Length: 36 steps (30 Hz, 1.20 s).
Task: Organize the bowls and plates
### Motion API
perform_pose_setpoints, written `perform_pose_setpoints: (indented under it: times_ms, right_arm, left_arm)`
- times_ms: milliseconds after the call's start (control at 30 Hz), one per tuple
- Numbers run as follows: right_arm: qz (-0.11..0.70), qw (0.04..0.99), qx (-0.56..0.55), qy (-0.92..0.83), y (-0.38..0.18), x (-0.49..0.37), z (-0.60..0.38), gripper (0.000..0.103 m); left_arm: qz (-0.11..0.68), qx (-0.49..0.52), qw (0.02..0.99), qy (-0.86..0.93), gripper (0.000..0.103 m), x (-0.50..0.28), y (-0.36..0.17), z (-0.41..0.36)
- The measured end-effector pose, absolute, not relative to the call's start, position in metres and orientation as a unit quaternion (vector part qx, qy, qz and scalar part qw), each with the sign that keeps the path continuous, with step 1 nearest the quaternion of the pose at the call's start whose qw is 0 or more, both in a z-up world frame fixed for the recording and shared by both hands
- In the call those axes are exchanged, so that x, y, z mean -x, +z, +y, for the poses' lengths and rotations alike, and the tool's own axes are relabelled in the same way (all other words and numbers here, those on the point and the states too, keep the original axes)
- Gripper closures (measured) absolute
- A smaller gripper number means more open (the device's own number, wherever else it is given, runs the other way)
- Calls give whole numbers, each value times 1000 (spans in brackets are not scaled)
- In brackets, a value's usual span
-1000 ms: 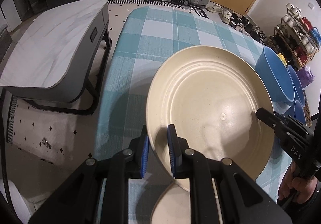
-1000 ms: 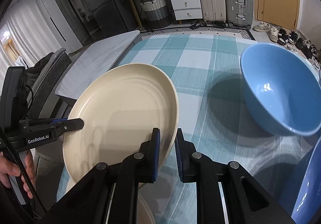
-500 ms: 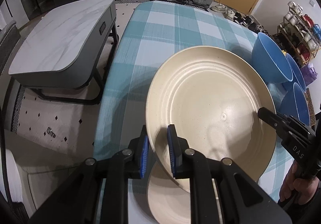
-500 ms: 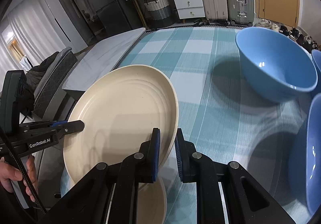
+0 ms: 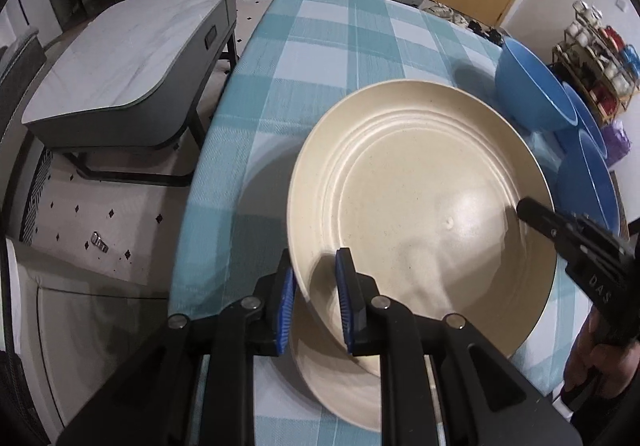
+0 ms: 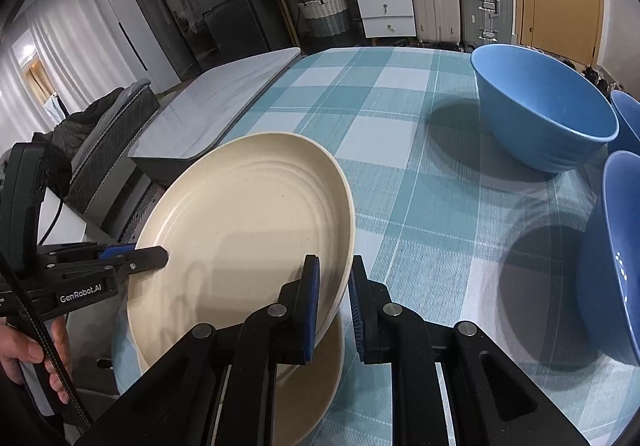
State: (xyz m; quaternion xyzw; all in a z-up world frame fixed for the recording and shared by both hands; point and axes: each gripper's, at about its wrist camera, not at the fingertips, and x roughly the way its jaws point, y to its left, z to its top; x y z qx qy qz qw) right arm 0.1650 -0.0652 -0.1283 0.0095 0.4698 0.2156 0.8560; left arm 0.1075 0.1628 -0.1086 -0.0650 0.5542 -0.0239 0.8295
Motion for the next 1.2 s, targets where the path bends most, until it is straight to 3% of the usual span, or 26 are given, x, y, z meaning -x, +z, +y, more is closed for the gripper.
perform_pose_setpoints:
  times_ms: [567,1200]
  right_arm:
    - [438,871,78,210,-129,-119,-51,88]
    - [426,868,155,201,-140,-92,-45,85]
  left_arm:
    - [553,4,833,-3,82,-76,-117,149]
    - [556,15,831,-9,82,-61,-119,150]
